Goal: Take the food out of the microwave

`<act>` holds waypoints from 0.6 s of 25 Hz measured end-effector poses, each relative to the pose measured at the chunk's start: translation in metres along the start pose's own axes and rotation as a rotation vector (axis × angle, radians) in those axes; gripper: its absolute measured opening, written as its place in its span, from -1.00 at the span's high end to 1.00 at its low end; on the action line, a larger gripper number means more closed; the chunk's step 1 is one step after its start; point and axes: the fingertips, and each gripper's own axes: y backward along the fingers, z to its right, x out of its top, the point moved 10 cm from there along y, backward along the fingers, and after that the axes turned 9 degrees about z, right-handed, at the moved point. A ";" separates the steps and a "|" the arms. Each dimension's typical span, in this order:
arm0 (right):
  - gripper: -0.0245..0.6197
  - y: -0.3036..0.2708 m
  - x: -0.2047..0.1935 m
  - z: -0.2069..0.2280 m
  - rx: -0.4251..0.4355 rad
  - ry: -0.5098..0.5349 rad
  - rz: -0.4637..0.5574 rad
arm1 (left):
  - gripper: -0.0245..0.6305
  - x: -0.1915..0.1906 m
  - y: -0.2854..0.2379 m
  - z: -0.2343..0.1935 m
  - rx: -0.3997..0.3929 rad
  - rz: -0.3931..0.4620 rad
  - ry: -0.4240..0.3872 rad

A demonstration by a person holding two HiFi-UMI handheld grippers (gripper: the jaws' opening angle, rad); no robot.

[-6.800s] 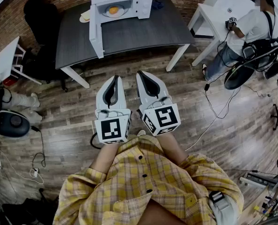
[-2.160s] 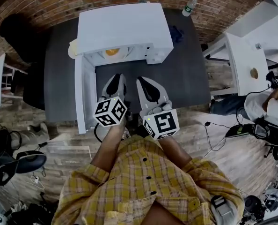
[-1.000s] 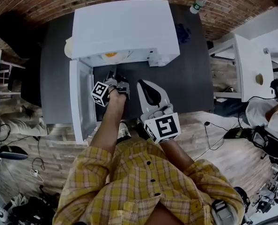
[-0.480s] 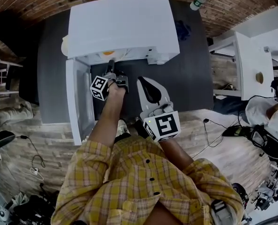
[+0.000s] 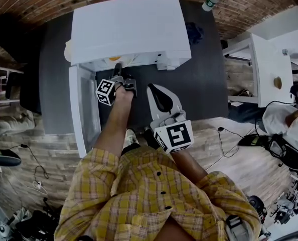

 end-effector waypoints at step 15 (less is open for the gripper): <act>0.91 -0.002 -0.001 0.001 0.008 -0.010 -0.002 | 0.87 -0.002 0.004 0.000 0.020 -0.010 -0.021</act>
